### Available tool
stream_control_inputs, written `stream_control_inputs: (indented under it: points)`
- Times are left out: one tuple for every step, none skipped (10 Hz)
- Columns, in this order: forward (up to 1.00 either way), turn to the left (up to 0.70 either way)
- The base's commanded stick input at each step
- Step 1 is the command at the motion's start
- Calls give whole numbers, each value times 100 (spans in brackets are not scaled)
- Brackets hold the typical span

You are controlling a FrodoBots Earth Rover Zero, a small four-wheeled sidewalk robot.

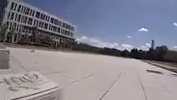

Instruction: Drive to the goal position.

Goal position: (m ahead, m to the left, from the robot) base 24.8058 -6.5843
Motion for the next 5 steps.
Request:
stream_control_inputs:
  points:
    - [6,0]
    - [6,0]
    - [6,0]
    - [6,0]
    - [6,0]
